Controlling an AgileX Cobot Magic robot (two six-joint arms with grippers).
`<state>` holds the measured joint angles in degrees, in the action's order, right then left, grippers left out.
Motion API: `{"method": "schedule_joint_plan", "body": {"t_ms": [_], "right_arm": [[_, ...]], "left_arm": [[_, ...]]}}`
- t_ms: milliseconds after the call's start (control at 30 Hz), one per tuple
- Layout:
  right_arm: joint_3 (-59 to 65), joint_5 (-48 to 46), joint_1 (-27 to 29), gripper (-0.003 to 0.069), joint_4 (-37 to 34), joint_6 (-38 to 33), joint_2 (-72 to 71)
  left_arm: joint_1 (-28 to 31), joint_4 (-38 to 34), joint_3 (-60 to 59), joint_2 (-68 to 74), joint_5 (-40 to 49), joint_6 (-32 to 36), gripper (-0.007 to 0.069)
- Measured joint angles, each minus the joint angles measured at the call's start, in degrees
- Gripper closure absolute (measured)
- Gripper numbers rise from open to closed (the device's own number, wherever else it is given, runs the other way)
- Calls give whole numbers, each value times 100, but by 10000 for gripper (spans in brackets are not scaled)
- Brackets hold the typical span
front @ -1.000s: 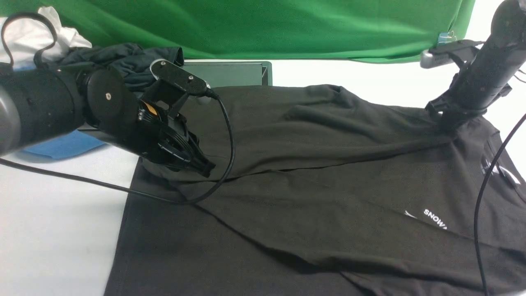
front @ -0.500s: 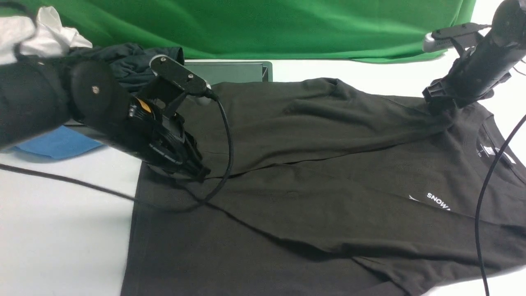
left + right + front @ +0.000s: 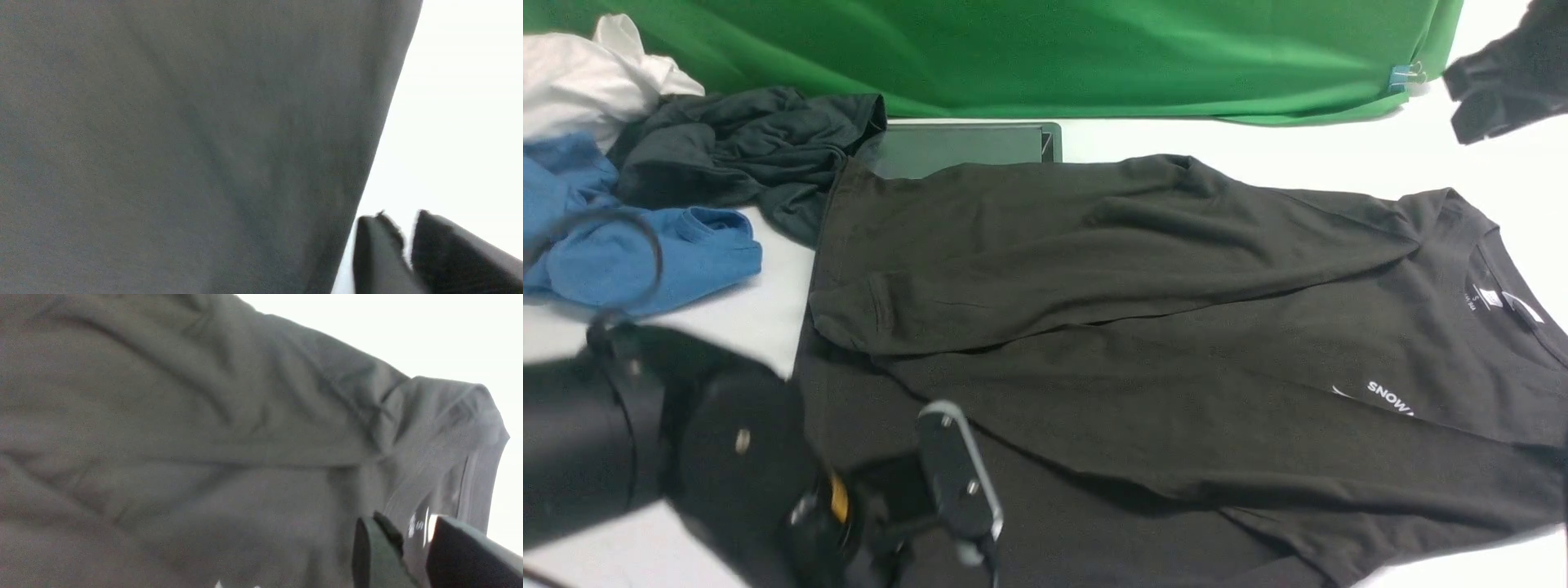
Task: Fold a long-sleeved shirt on a white desktop.
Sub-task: 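Grasp the near edge of the shirt at its hem and shoulder corners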
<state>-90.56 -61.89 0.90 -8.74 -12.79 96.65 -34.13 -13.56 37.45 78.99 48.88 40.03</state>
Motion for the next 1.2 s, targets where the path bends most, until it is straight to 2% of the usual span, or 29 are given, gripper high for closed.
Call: {"method": "schedule_joint_plan", "body": {"t_ms": [133, 167, 267, 333, 433, 467, 500, 600, 633, 667, 700, 833, 867, 967, 1067, 1100, 1200], "right_arm": [[704, 299, -155, 417, -149, 22, -748], [1017, 459, -255, 414, -230, 24, -1100], [1454, 694, -438, 414, -341, 56, -1473], [1673, 820, -573, 413, -385, 62, -1709], [1787, 840, -692, 412, -419, 67, -1895], [1795, 826, -740, 412, -426, 75, -1970], [1795, 809, -755, 412, -426, 80, -2001], [1795, 588, -786, 412, -431, 163, -2121], [1795, 563, -792, 412, -426, 174, -2136], [1795, 378, -791, 412, -398, 282, -2190], [1820, 246, -791, 412, -333, 389, -2239], [2344, -58, -791, 411, 468, 1134, -2498], [2791, -66, -730, 405, 874, 1609, -2613], [3523, 135, -417, 380, 1136, 2180, -2656], [4145, 611, 28, 320, 979, 2504, -2553], [4513, 962, 367, 245, 715, 2587, -2374], [5014, 1565, 848, 139, 456, 2670, -2006]], "left_arm": [[-4, 75, -502, -11, -582, 113, 246], [-4, 225, -796, -13, -978, 145, 169], [-11, 469, -1098, -76, -1540, 102, 102], [-21, 645, -1246, -141, -1796, -53, 95], [-36, 839, -1282, -165, -1899, -312, 140], [-41, 1023, -1282, -165, -2003, -423, 208], [-41, 1089, -1282, -165, -2038, -455, 242], [-41, 1356, -1187, -165, -1985, -623, 462], [-41, 1356, -1133, -173, -1920, -630, 489], [-41, 1416, -1008, -173, -1585, -676, 556], [-41, 1419, -871, -227, -1307, -718, 580], [-41, 1412, -292, -752, -520, -988, 597], [-41, 1412, -142, -1023, -280, -1022, 596], [-41, 1356, -61, -1393, -47, -1062, 596], [-41, 1356, -60, -1656, 57, -1070, 596], [-41, 1307, -60, -1782, 93, -1070, 596], [-41, 1272, -55, -1880, 139, -1070, 596]]}}
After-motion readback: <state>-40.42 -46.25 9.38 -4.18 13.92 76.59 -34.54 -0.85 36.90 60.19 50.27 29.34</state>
